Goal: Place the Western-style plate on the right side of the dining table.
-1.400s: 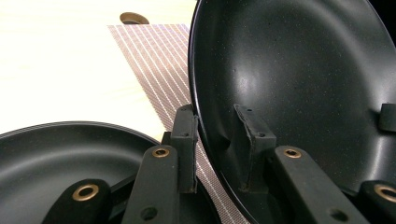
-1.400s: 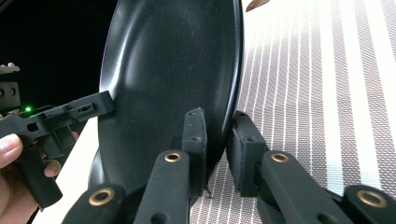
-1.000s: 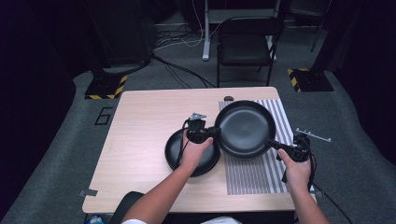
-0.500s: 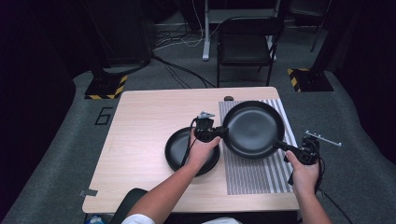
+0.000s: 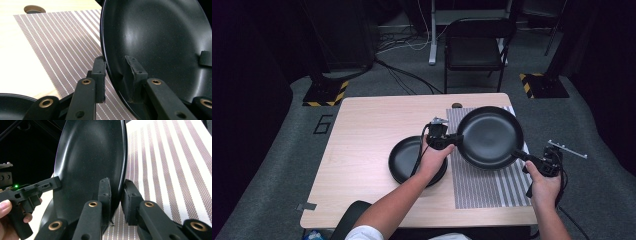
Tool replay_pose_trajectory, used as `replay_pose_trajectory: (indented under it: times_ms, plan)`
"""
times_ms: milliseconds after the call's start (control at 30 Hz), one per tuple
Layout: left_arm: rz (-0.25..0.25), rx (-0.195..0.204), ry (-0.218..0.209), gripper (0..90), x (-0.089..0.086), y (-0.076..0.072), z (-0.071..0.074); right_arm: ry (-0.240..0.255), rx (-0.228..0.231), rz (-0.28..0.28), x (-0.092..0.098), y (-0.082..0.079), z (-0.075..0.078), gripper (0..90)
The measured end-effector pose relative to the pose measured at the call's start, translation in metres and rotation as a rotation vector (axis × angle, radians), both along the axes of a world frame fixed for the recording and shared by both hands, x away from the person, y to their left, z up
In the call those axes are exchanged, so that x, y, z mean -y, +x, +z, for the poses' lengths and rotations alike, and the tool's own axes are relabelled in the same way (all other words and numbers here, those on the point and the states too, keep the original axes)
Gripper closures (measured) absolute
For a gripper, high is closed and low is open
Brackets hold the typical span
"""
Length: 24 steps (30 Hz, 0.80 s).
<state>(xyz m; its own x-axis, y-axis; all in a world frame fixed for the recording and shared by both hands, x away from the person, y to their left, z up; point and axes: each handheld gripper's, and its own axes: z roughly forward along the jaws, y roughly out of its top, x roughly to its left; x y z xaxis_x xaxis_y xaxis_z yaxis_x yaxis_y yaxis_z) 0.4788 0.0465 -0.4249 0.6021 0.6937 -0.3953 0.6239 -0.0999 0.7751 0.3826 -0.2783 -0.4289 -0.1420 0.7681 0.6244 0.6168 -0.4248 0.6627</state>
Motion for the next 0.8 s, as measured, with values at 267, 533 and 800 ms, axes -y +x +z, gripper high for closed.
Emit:
replay_pose_trajectory:
  times_ms: [267, 533, 800]
  plan:
    - [-0.005, -0.003, 0.000, 71.5, 0.001, 0.001, -0.002, 0.004, -0.009, -0.004, 0.001, 0.000, 0.000, 78.7]
    - [-0.009, -0.029, 0.005, 71.4, 0.003, 0.003, -0.013, 0.006, -0.036, 0.004, 0.005, 0.004, -0.008, 78.9]
    - [0.005, -0.055, 0.008, 71.4, 0.004, 0.007, -0.023, -0.007, -0.049, 0.002, 0.004, 0.007, -0.016, 78.8]
